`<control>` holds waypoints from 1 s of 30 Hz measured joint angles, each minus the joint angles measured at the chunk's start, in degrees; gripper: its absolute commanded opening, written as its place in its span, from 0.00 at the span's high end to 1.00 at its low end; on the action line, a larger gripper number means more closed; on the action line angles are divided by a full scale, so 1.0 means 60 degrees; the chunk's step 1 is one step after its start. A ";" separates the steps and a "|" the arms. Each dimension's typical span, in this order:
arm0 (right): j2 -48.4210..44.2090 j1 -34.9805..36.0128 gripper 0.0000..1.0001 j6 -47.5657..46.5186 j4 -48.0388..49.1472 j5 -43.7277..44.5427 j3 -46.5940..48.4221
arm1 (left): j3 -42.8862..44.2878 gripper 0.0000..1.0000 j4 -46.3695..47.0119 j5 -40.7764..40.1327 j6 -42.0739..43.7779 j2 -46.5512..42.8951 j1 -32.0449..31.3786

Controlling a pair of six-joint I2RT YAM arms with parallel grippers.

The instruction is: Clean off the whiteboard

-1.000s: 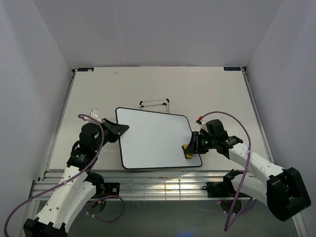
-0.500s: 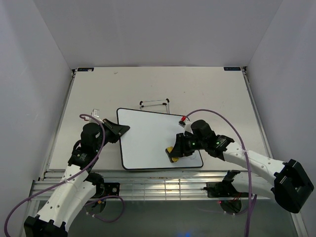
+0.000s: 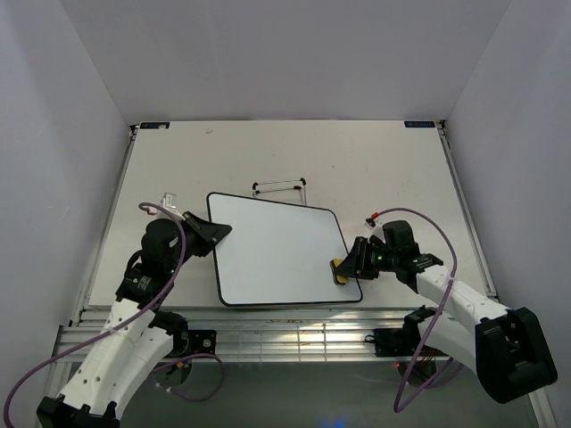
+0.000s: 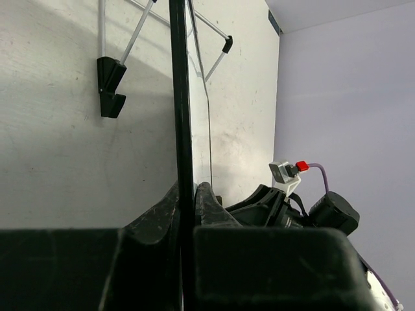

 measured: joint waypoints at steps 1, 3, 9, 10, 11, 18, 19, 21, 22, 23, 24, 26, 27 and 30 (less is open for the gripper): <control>0.0000 -0.0153 0.92 -0.0029 0.0000 -0.0062 -0.0076 | 0.0073 1.00 -0.0124 -0.0062 0.0025 -0.0047 -0.0026; -0.0007 -0.0393 0.92 -0.0076 -0.0007 -0.0153 -0.0211 | 0.0215 1.00 -0.0310 -0.0142 0.0098 -0.0120 -0.0047; -0.0328 -0.0984 0.92 -0.0149 -0.0149 -0.0153 -0.0681 | 0.0488 1.00 -0.0641 -0.0222 0.0244 -0.0146 -0.0062; -0.0382 -0.1013 0.92 -0.0149 -0.0189 -0.0127 -0.0710 | 0.0492 1.00 -0.0652 -0.0222 0.0240 -0.0146 -0.0062; -0.0437 -0.1027 0.92 -0.0178 -0.0273 -0.0073 -0.0710 | 0.0492 1.00 -0.0648 -0.0222 0.0240 -0.0142 -0.0062; -0.1049 -0.1035 0.92 -0.0324 -0.0226 -0.0386 -0.0962 | 0.0433 1.00 -0.0372 0.0047 0.0240 0.0029 -0.0055; -0.1257 -0.0994 0.92 -0.0262 -0.0160 -0.0481 -0.1064 | 0.0364 1.00 -0.0255 0.0124 0.0237 0.0058 -0.0029; -0.1672 -0.0809 0.92 -0.0102 -0.0036 -0.0608 -0.1206 | 0.0222 1.00 -0.0036 0.0237 0.0186 0.0113 0.0007; -0.1840 -0.0656 0.92 0.0026 -0.0011 -0.0678 -0.1228 | 0.0146 1.00 0.0080 0.0280 0.0160 0.0142 0.0015; -0.1978 -0.0466 0.92 0.0138 0.0011 -0.0732 -0.1228 | 0.0066 1.00 0.0200 0.0328 0.0149 0.0182 0.0018; -0.2098 -0.0273 0.92 0.0270 0.0066 -0.0787 -0.1224 | 0.0011 1.00 0.0310 0.0368 0.0120 0.0222 0.0022; -0.2240 0.0131 0.92 0.0568 0.0222 -0.0827 -0.1206 | -0.0058 1.00 0.0488 0.0433 0.0095 0.0295 0.0025; -0.2255 0.0324 0.92 0.0707 0.0339 -0.0852 -0.1188 | -0.0080 1.00 0.0535 0.0452 0.0091 0.0313 0.0025; -0.2102 0.0739 0.92 0.0940 0.0543 -0.0820 -0.1038 | -0.0098 1.00 0.0572 0.0463 0.0087 0.0313 0.0025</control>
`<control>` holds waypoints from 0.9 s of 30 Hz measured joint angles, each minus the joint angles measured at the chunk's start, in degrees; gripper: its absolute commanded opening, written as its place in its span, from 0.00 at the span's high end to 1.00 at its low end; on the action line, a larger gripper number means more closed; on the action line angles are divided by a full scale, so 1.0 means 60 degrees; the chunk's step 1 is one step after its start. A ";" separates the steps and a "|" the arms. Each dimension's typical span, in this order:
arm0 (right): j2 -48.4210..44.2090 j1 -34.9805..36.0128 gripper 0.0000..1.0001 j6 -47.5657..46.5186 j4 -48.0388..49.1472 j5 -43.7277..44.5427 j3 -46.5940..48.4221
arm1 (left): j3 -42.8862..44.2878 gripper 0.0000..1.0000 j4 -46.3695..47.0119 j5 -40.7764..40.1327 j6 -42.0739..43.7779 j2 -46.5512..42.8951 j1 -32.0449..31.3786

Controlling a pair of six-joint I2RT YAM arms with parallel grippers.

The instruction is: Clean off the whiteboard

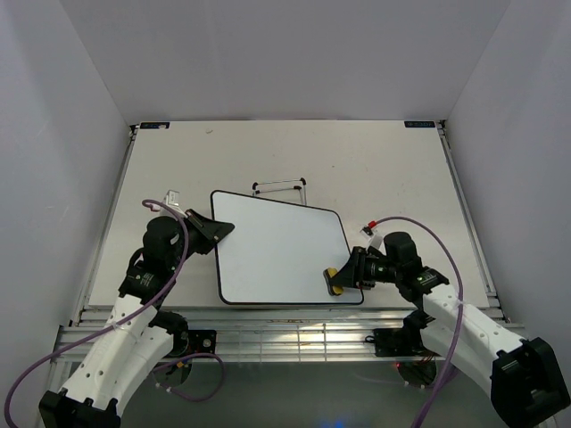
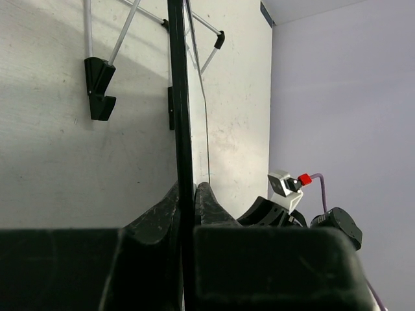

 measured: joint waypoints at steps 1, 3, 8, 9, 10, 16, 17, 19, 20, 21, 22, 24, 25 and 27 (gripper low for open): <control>0.0124 0.0062 0.92 -0.0004 -0.0095 0.0058 0.0117 | 0.0000 1.00 0.0000 0.0000 0.0004 0.0000 0.0000; 0.0372 0.0109 0.92 -0.0102 -0.0466 0.0251 0.0412 | 0.0000 1.00 0.0000 -0.0015 0.0007 0.0000 0.0000; 0.0627 -0.0492 0.92 -0.0401 -0.1286 0.0758 0.0729 | 0.0018 1.00 -0.0055 -0.0131 0.0007 -0.0047 -0.0026; 0.0627 -0.0718 0.92 -0.0452 -0.1446 0.0925 0.0696 | 0.0040 1.00 -0.0091 -0.0178 0.0007 -0.0073 -0.0036; 0.0627 -0.0994 0.92 -0.0506 -0.1574 0.1038 0.0627 | 0.0066 1.00 -0.0157 -0.0233 0.0011 -0.0109 -0.0055; 0.1191 -0.2280 0.92 -0.0969 -0.1883 0.1217 0.0433 | 0.0266 1.00 -0.0561 -0.0393 0.0117 -0.0368 -0.0066; 0.1282 -0.2448 0.92 -0.1038 -0.1898 0.1202 0.0433 | 0.0299 1.00 -0.0616 -0.0404 0.0146 -0.0390 -0.0066; 0.1373 -0.2754 0.92 -0.1198 -0.1989 0.1191 0.0459 | 0.0335 1.00 -0.0637 -0.0404 0.0182 -0.0423 -0.0066; 0.1402 -0.2932 0.92 -0.1286 -0.2084 0.1173 0.0481 | 0.0335 1.00 -0.0627 -0.0404 0.0208 -0.0448 -0.0066; 0.1450 -0.3111 0.92 -0.1381 -0.2218 0.1147 0.0568 | 0.0335 1.00 -0.0623 -0.0404 0.0226 -0.0484 -0.0066; 0.1526 -0.3304 0.92 -0.1504 -0.2379 0.1158 0.0721 | 0.0335 1.00 -0.0627 -0.0404 0.0240 -0.0514 -0.0066; 0.1756 -0.3639 0.92 -0.1789 -0.2787 0.1249 0.1195 | 0.0335 1.00 -0.0627 -0.0401 0.0277 -0.0586 -0.0066; 0.1931 -0.3818 0.92 -0.1960 -0.2965 0.1319 0.1599 | 0.0335 1.00 -0.0627 -0.0397 0.0299 -0.0627 -0.0066; 0.2193 -0.4003 0.92 -0.2361 -0.3257 0.1497 0.2539 | 0.0335 1.00 -0.0630 -0.0382 0.0331 -0.0692 -0.0066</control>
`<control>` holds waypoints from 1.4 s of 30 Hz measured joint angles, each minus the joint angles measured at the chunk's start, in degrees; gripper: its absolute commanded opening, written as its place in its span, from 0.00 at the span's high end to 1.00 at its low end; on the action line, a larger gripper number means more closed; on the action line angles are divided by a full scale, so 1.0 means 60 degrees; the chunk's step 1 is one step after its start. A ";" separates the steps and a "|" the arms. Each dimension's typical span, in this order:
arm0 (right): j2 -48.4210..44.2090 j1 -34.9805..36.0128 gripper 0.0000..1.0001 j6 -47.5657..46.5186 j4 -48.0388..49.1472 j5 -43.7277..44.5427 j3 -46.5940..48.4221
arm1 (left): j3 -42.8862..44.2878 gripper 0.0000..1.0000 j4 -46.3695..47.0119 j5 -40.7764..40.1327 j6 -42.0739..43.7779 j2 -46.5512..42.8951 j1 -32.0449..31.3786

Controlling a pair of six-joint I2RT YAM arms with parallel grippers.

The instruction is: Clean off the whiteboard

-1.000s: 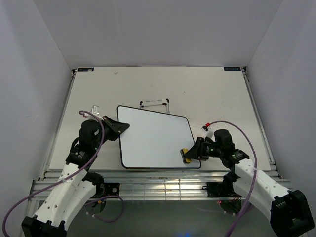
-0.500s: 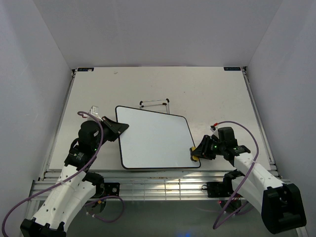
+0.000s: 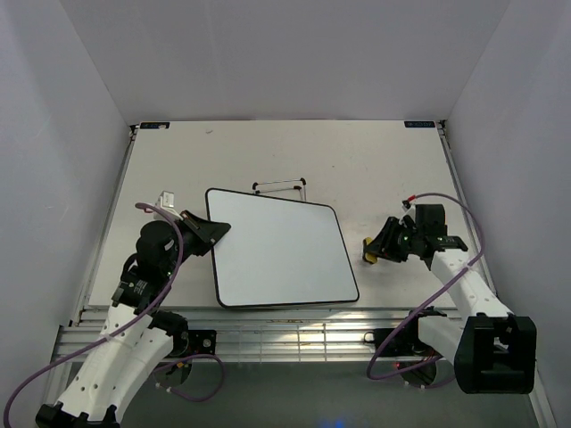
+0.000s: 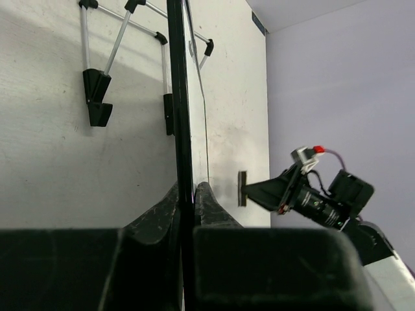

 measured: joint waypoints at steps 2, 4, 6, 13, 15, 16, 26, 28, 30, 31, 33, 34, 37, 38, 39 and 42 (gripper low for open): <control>0.0091 -0.0066 0.92 -0.0237 -0.0055 0.0135 0.0572 | 0.0000 1.00 0.0004 0.0026 0.0036 -0.0058 0.0000; 0.0197 -0.0098 0.92 -0.0481 -0.0076 0.0339 0.1166 | -0.0004 1.00 0.0007 0.0058 0.0069 -0.0098 0.0000; 0.0331 -0.0098 0.92 -0.0648 -0.0047 0.0572 0.1545 | -0.0004 1.00 0.0022 0.0120 0.0102 -0.0124 0.0000; 0.2007 -0.0098 0.88 -0.1202 -0.0058 0.2871 0.2127 | -0.0004 1.00 0.0528 0.0780 0.0528 -0.0175 0.0011; 0.2608 -0.0098 0.84 -0.1333 -0.0084 0.3621 0.2240 | -0.0004 1.00 0.0743 0.1053 0.0736 -0.0270 0.0011; 0.2863 -0.0106 0.80 -0.1384 -0.0087 0.3923 0.2306 | -0.0004 1.00 0.0834 0.1173 0.0834 -0.0331 0.0007; 0.4007 -0.0175 0.50 -0.1574 -0.0062 0.4685 0.2896 | 0.0255 1.00 0.0889 0.1599 0.1137 -0.0590 0.0007; 0.4011 -0.0197 0.48 -0.1592 -0.0062 0.4688 0.2896 | 0.0302 1.00 0.0973 0.1698 0.1129 -0.0576 0.0007; 0.4011 -0.0240 0.46 -0.1585 -0.0062 0.4692 0.2896 | 0.0302 1.00 0.1129 0.1843 0.1129 -0.0510 0.0007; 0.4011 -0.0270 0.45 -0.1592 -0.0062 0.4688 0.2896 | 0.0302 1.00 0.1202 0.1909 0.1129 -0.0455 0.0007; 0.4003 -0.0302 0.41 -0.1581 -0.0062 0.4692 0.2896 | 0.0302 1.00 0.1315 0.1993 0.1133 -0.0335 0.0007; 0.3989 -0.0306 0.36 -0.1577 -0.0062 0.4688 0.2896 | 0.0302 1.00 0.1373 0.2036 0.1129 -0.0266 0.0007; 0.3836 -0.0339 0.32 -0.1566 -0.0066 0.4699 0.2896 | 0.0299 1.00 0.1563 0.2138 0.1155 -0.0087 0.0007; 0.3738 -0.0339 0.31 -0.1563 -0.0073 0.4696 0.2896 | 0.0299 1.00 0.1621 0.2160 0.1184 -0.0036 0.0007; 0.3610 -0.0342 0.31 -0.1559 -0.0073 0.4696 0.2896 | 0.0299 1.00 0.1683 0.2186 0.1224 0.0007 0.0007; 0.3093 -0.0412 0.30 -0.1548 -0.0080 0.4696 0.2896 | 0.0299 1.00 0.1945 0.2317 0.1381 0.0178 0.0007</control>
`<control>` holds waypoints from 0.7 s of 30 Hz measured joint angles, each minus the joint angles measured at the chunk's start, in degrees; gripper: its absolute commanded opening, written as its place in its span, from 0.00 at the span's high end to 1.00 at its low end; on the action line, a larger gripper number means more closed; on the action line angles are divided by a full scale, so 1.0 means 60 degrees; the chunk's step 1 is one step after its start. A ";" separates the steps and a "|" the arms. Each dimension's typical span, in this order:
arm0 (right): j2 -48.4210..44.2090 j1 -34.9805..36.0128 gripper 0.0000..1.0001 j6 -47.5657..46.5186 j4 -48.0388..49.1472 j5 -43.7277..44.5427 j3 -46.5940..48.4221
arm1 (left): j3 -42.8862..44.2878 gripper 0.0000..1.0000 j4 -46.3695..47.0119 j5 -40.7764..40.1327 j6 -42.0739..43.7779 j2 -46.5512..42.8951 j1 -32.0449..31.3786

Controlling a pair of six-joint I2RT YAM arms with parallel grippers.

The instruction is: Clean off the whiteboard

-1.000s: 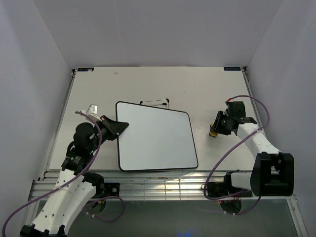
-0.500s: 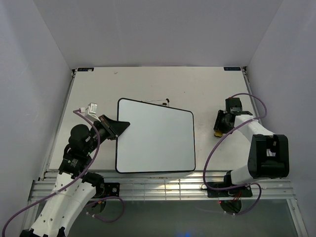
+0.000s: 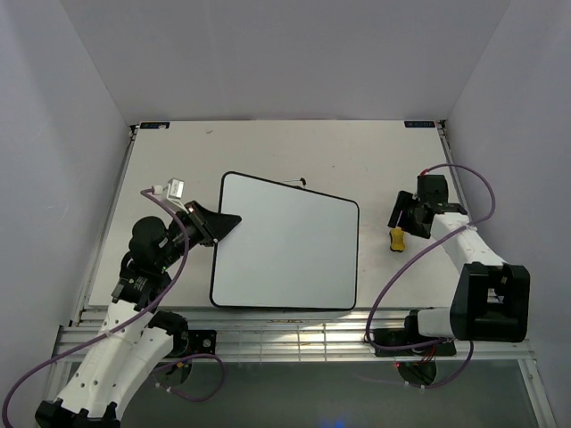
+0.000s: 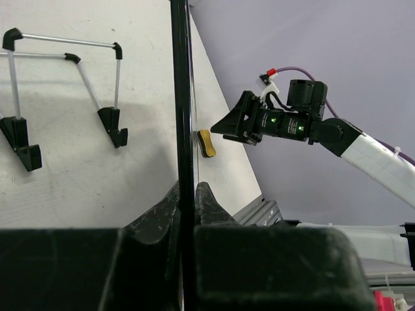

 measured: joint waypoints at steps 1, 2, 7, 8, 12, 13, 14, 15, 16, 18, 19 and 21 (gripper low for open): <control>-0.0211 -0.0069 0.29 0.0000 -0.0004 0.0015 0.0000 | 0.0000 1.00 0.0142 0.0055 0.0055 0.0062 0.0000; -0.0426 -0.0131 0.23 0.0004 -0.0026 0.0015 0.0000 | -0.0004 1.00 0.0328 0.0142 0.0113 0.0127 0.0000; -0.1647 -0.0248 0.07 0.0022 -0.0066 -0.0546 0.0000 | -0.0131 1.00 0.1701 0.0627 0.0455 0.0393 -0.0007; -0.1909 -0.0248 0.07 0.0026 -0.0066 -0.0696 0.0000 | -0.0175 1.00 0.2011 0.0681 0.0510 0.0477 -0.0007; -0.2747 -0.0240 0.04 0.0062 -0.0058 -0.1246 0.0000 | -0.0197 1.00 0.2980 0.0750 0.0663 0.0962 -0.0007; -0.2925 -0.0240 0.02 0.0084 -0.0047 -0.1373 -0.0015 | -0.0197 1.00 0.3282 0.0750 0.0703 0.1082 -0.0007; -0.3104 -0.0240 0.05 0.0109 -0.0015 -0.1494 -0.0047 | -0.0200 1.00 0.3523 0.0750 0.0732 0.1282 -0.0007; -0.3300 -0.0240 0.10 0.0120 0.0011 -0.1621 -0.0091 | -0.0200 1.00 0.3799 0.0747 0.0780 0.1450 -0.0007; -0.3515 -0.0240 0.10 0.0160 0.0025 -0.1785 -0.0142 | -0.0208 1.00 0.4109 0.0743 0.0834 0.1621 -0.0007; -0.3796 -0.0240 0.10 0.0251 0.0025 -0.2014 -0.0168 | -0.0306 1.00 0.4838 0.0732 0.0936 0.1956 -0.0007; -0.3916 -0.0240 0.10 0.0259 0.0033 -0.2149 -0.0168 | -0.0401 1.00 0.5260 0.0703 0.0984 0.2116 -0.0007; -0.4124 -0.0240 0.10 0.0266 0.0036 -0.2426 -0.0168 | -0.0539 1.00 0.6065 0.0718 0.1096 0.2495 -0.0007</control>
